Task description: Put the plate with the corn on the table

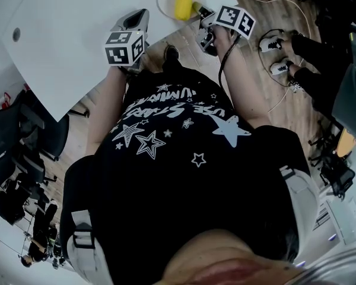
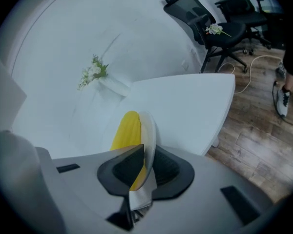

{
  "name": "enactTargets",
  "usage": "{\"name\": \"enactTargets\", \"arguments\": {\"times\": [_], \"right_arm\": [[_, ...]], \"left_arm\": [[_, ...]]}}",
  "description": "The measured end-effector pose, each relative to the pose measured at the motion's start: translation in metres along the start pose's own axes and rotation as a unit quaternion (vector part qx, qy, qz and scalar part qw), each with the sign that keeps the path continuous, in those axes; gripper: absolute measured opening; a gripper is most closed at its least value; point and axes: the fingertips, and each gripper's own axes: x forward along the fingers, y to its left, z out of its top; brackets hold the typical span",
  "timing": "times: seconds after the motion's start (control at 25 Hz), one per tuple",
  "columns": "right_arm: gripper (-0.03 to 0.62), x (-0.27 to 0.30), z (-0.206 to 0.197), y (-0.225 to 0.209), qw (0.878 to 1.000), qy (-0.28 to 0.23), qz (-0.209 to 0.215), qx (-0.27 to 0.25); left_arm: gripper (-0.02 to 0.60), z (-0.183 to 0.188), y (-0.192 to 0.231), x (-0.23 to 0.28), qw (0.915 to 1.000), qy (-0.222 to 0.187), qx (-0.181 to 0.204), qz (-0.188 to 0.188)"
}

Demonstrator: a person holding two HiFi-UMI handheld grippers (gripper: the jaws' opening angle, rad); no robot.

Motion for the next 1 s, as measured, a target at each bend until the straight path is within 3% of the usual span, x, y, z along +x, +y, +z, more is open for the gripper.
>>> {"name": "enactTargets", "arguments": {"times": [0.28,0.56,0.76,1.0], "right_arm": [[0.063,-0.001,0.004,-0.002,0.997,-0.012,-0.045,-0.063],[0.120,-0.012,0.010,-0.008,0.982,-0.027,-0.117,-0.143],[0.103,-0.014,0.021,-0.019,0.954,-0.038,-0.190,-0.228],[0.101,-0.013,0.021,-0.017,0.958,-0.031,-0.174,-0.227]], "left_arm": [[0.005,-0.003,0.004,-0.011,0.9999,-0.005,-0.002,0.010],[0.005,-0.007,0.005,-0.018,0.9998,-0.004,-0.005,0.018],[0.005,-0.009,0.006,-0.019,0.9998,-0.002,-0.005,0.020],[0.005,-0.010,0.006,-0.017,0.9998,0.000,-0.005,0.017]]}}
